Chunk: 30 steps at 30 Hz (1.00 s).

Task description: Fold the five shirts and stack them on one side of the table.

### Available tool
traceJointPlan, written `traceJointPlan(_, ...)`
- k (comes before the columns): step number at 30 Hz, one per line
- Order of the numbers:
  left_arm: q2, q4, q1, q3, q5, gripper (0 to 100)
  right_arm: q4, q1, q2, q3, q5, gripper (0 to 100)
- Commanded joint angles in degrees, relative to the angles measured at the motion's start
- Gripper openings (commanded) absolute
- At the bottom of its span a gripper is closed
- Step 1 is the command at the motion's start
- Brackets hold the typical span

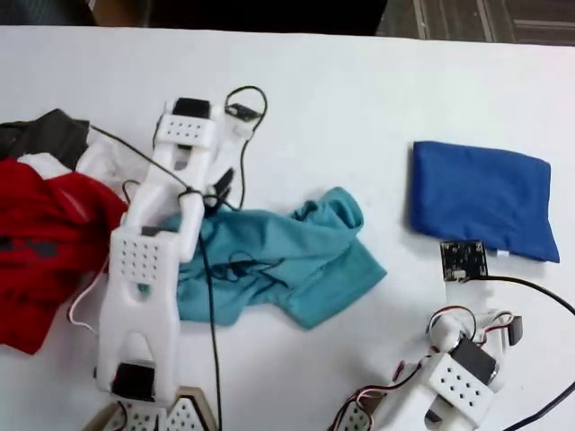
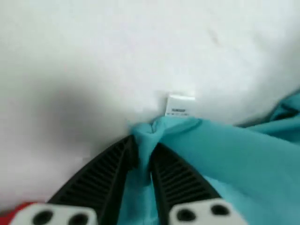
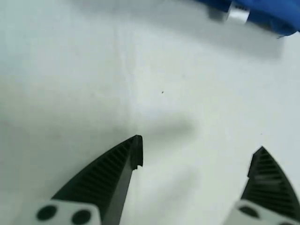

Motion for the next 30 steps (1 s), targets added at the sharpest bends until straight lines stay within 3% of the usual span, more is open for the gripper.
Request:
traceJointPlan(1,-13.98,1.41,0.35,8.31,-0.18,3,-0.92,0.22,0.66,-0.18,-0.35,35.8)
traceJointPlan(9,-41.32,1.23,-1.14,47.08,-8.97,3,-0.92,0.22,0.66,-0.18,-0.35,35.8)
traceJointPlan(14,-47.03,1.14,-3.96,60.97,-19.08,3,-0.92,0.22,0.66,-0.18,-0.35,35.8)
traceJointPlan(17,-47.03,1.14,-5.98,62.11,-24.7,4,-0.92,0.22,0.66,-0.18,-0.35,35.8)
traceJointPlan(23,-47.38,1.32,-9.41,56.31,-27.69,26,-0.92,0.22,0.66,-0.18,-0.35,35.8)
traceJointPlan(30,-47.03,1.23,-12.31,39.87,-27.43,26,-0.92,0.22,0.66,-0.18,-0.35,35.8)
